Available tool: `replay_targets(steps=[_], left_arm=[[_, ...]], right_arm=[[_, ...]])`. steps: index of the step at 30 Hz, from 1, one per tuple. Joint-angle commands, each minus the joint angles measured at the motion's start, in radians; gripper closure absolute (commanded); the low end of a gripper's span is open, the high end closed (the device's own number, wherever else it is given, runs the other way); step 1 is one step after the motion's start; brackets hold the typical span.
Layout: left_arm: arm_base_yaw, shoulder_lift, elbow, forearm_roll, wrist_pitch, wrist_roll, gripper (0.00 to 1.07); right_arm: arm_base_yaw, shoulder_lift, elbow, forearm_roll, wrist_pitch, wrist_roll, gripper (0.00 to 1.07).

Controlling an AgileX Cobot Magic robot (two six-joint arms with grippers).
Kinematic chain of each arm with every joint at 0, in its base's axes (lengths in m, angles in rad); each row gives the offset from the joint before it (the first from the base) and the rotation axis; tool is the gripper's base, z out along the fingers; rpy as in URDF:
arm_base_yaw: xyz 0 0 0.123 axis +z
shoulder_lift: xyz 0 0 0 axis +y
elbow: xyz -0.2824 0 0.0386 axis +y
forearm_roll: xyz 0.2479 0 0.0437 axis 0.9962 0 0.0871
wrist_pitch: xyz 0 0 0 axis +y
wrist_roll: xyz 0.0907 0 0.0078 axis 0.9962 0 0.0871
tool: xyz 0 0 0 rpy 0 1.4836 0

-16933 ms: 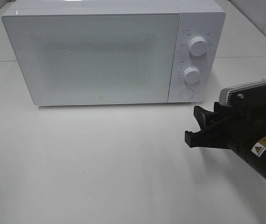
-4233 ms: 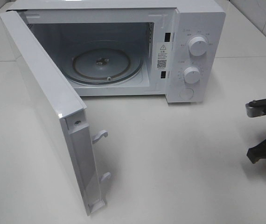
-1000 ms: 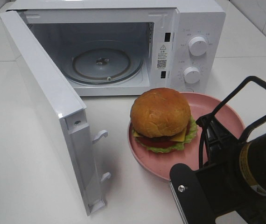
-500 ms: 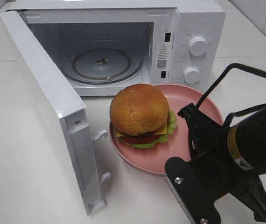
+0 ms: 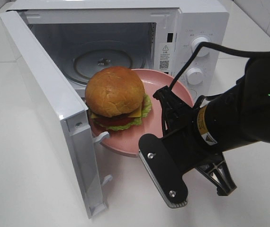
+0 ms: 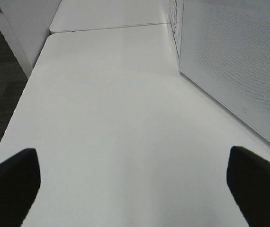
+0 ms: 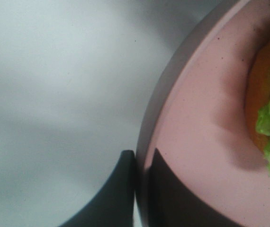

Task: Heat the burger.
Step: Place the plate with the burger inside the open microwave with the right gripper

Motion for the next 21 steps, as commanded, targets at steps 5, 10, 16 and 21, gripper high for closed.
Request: replay_targets(steps=[5, 10, 16, 21], left_arm=[[-0.005, -0.019, 0.003, -0.013, -0.007, 0.001, 0.07], [-0.005, -0.019, 0.003, -0.013, -0.007, 0.001, 0.07], [-0.005, -0.019, 0.003, -0.013, -0.007, 0.001, 0.07], [-0.005, -0.019, 0.003, -0.013, -0.007, 0.001, 0.07]], right_arm=[[-0.005, 0.056, -0.084, 0.013, -0.061, -0.019, 1.07], [-0.005, 0.106, -0.127, 0.028, -0.069, -0.019, 1.07], [-0.005, 0.135, -0.158, 0.037, -0.142, 0.021, 1.07], [-0.055, 0.134, -0.158, 0.098, -0.141, -0.009, 1.07]])
